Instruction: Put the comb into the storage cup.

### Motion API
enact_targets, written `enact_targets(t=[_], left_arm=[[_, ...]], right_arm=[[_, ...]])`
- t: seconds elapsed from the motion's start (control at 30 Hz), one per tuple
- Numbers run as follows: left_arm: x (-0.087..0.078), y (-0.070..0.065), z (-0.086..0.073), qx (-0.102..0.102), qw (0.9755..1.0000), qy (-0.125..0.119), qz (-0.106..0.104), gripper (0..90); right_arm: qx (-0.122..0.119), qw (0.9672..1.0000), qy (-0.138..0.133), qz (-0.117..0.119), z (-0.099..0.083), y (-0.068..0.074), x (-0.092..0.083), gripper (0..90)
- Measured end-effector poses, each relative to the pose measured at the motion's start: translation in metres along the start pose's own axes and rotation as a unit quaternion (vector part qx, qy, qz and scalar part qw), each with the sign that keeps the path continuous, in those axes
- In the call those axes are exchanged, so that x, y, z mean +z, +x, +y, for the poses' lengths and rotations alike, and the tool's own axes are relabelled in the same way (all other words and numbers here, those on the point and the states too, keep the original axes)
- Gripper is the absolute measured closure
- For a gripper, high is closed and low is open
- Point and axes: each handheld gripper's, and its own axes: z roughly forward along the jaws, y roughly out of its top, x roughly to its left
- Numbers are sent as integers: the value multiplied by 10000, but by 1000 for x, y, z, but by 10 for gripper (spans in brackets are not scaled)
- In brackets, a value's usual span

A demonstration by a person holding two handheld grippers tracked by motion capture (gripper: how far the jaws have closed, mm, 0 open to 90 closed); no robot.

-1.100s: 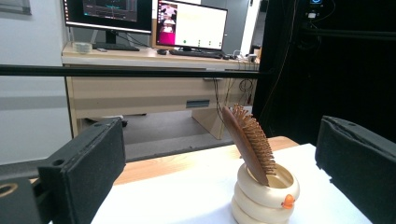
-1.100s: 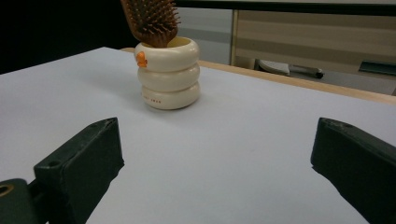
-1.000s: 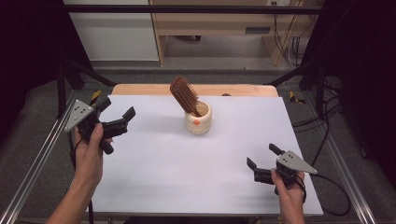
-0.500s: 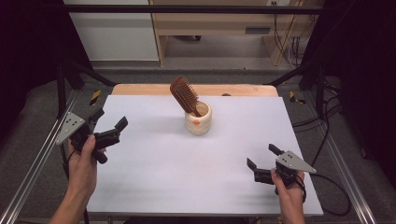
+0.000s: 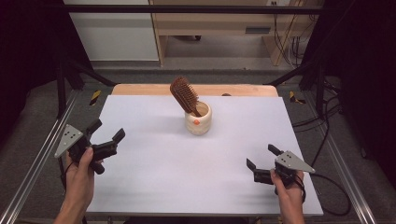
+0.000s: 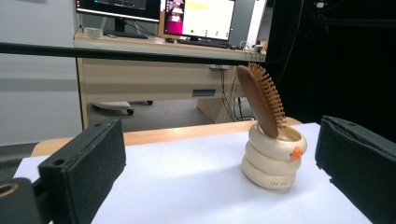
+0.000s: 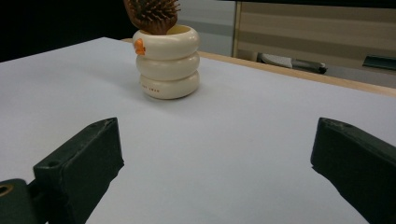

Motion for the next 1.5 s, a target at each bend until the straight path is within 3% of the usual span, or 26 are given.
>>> enact_targets(t=[0.67,1.13,1.5], left_arm=[[-12,-4,-39,-152,9997,177,-43,20],[-19,-8,-55,-172,9993,300,-117,20],[-21,-12,-58,-117,9992,356,-168,20]], right_arm=[[-42,10000,39,19,-1,1,2,25],[-57,10000,67,30,-1,2,2,25],[-65,9999,72,50,-2,2,3,25]])
